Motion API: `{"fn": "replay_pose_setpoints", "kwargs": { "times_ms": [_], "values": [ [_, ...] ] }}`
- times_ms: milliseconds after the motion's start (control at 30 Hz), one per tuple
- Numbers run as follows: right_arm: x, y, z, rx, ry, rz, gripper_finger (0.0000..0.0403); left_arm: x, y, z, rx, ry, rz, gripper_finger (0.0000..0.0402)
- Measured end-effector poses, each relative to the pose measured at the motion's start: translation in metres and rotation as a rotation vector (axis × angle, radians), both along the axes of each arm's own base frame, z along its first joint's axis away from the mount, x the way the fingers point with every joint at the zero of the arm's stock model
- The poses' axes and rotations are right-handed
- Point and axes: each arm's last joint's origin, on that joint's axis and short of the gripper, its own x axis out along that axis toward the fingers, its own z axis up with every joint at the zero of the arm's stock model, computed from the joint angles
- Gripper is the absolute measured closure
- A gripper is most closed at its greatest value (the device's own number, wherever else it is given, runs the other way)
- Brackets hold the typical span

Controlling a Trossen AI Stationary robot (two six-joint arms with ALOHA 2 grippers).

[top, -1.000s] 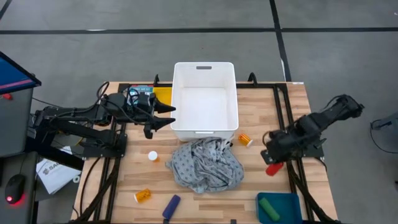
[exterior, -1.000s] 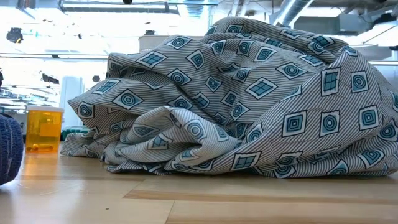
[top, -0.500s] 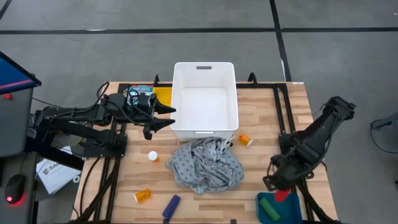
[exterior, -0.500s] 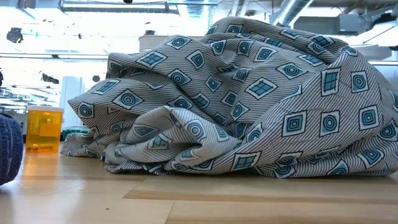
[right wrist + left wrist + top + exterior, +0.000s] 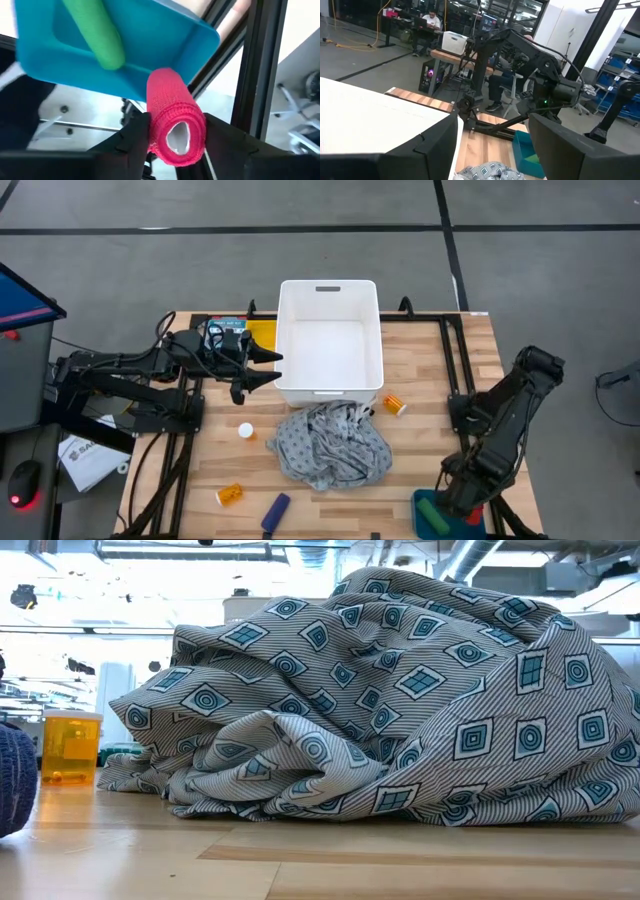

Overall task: Pick & place medical supplies in basket/bin
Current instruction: Put the red bandage into the blue bin, then put the blue bandage into the blue bin

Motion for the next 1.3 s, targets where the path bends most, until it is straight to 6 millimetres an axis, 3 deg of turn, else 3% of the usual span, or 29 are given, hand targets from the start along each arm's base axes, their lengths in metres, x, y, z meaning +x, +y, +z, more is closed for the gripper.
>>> {"fn": "replay_pose_setpoints", "kwargs": {
  "times_ms": [267,567,1000,1300],
  "values": [
    [0.002,0.010,-0.019,0.057,0.008,0.040,0.0151,0.000,0.000,0.000,-0.001,-0.001,0.001,0.0165],
    [0.009,0.007,-0.024,0.053,-0.023,0.018,0.0143,0.000,0.000,0.000,-0.012,-0.003,0.001,0.0165],
    [0.045,-0.026,-0.021,-0.015,-0.220,-0.004,0.0143,0.000,0.000,0.000,-0.013,-0.003,0.002,0.0165],
    [0.083,-0.058,-0.020,-0.079,-0.433,-0.009,0.0143,0.000,-0.001,-0.001,-0.001,0.008,-0.044,0.0165]
  ]
}}
